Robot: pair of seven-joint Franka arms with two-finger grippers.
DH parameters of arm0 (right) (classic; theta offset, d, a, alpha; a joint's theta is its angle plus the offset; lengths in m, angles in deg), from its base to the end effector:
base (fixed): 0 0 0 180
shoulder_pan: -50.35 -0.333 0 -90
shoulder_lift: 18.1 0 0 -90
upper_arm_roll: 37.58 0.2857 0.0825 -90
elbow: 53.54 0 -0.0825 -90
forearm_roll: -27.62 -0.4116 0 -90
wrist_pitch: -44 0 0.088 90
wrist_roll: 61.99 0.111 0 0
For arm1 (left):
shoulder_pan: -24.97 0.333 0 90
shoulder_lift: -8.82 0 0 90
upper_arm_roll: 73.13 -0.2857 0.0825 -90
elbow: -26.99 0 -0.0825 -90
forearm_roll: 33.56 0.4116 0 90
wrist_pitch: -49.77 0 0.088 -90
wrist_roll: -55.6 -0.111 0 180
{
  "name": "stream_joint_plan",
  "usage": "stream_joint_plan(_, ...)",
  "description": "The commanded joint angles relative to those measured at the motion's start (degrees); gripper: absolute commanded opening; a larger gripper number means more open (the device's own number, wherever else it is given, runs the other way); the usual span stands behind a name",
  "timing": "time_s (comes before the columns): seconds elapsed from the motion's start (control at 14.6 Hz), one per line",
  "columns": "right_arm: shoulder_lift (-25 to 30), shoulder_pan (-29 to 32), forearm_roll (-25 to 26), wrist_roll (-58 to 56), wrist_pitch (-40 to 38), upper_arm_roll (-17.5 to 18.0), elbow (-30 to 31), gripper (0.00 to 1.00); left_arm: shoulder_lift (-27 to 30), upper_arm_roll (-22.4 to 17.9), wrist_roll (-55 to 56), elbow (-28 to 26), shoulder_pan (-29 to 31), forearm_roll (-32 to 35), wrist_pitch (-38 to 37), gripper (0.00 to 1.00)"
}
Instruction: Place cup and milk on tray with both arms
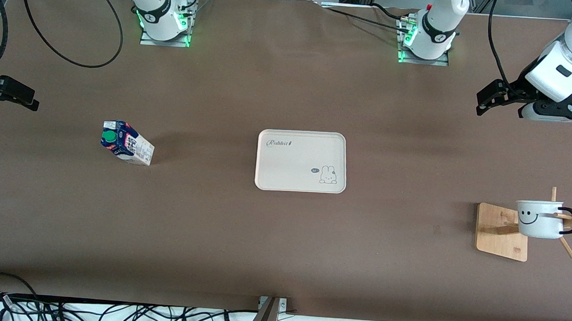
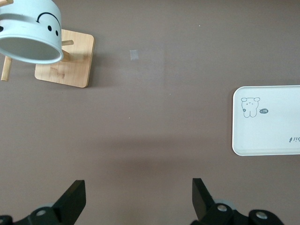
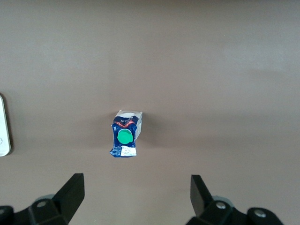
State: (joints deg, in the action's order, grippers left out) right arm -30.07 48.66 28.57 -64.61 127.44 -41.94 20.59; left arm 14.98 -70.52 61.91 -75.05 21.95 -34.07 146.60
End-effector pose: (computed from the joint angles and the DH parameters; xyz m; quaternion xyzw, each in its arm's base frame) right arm 0.6271 -0.0261 0.5911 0.9996 -0.0006 -0.0236 0.0151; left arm 0.5562 -0.0567 0.5562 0.9999 0.0065 0.0080 0.0028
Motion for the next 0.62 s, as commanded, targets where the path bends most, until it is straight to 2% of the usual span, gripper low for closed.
stream_joint_plan(0.0,0.54,-0.07,-1.04,-0.28,-1.95,0.05,0.40,1.00,0.18,0.21,0.28,0.53,0.39,-0.90,0.20,1.00)
stream_joint_plan(0.34,-0.50,-0.42,-1.04,-0.19,-11.09,0.23,0.49,1.00,0.00,0.21,0.20,1.40,0.39,-0.72,0.73,1.00)
stream_joint_plan(0.55,-2.70,-0.34,-0.95,-0.19,-12.17,0.23,0.84,1.00,-0.35,-0.06,0.20,2.11,0.47,-0.72,0.47,1.00)
